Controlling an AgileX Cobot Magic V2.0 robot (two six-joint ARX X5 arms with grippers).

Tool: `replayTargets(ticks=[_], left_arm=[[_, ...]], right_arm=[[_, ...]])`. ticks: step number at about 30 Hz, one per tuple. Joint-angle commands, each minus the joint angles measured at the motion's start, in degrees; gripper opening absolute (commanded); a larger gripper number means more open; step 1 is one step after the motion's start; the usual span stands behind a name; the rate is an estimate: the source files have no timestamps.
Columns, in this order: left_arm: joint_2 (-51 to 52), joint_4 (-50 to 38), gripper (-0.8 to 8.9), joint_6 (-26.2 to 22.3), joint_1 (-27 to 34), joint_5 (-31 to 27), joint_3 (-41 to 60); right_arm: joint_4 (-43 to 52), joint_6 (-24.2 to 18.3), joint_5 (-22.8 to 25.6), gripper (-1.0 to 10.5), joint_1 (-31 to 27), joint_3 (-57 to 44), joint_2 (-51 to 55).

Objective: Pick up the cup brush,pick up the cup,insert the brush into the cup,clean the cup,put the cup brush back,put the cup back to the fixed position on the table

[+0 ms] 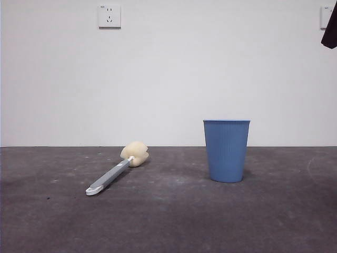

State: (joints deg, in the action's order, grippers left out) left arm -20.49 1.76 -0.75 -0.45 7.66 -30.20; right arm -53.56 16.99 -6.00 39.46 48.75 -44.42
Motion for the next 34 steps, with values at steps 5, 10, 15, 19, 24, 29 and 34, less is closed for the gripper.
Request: replayTargets(ticks=[5, 10, 15, 19, 24, 29, 34], left_arm=[[10.5, -0.4, -0.03, -0.5, 2.9, -0.1, 17.2], [14.9, -0.4, -0.03, -0.4, 3.2, -0.2, 24.9], [18.1, 1.2, -0.03, 0.8, 3.2, -0.2, 29.9], [19.6, 6.2, -0.03, 0.9, 3.2, -0.2, 30.0], [20.4, 8.2, -0.03, 1.1, 3.2, 0.3, 30.0], [20.4, 8.1, -0.03, 1.1, 3.2, -0.1, 30.0], [20.4, 8.1, -0.03, 1.1, 3.2, 0.0, 30.0]], right_arm=[[0.4, 0.5, 0.2, 0.0, 0.1, 0.1, 0.0], [0.3, 0.5, 0.2, 0.0, 0.1, 0.1, 0.0], [0.4, 0.5, 0.2, 0.0, 0.1, 0.1, 0.0], [0.4, 0.5, 0.2, 0.0, 0.1, 0.1, 0.0], [0.4, 0.5, 0.2, 0.0, 0.1, 0.1, 0.0], [0.4, 0.5, 0.2, 0.0, 0.1, 0.1, 0.0], [0.4, 0.5, 0.2, 0.0, 0.1, 0.1, 0.0]])
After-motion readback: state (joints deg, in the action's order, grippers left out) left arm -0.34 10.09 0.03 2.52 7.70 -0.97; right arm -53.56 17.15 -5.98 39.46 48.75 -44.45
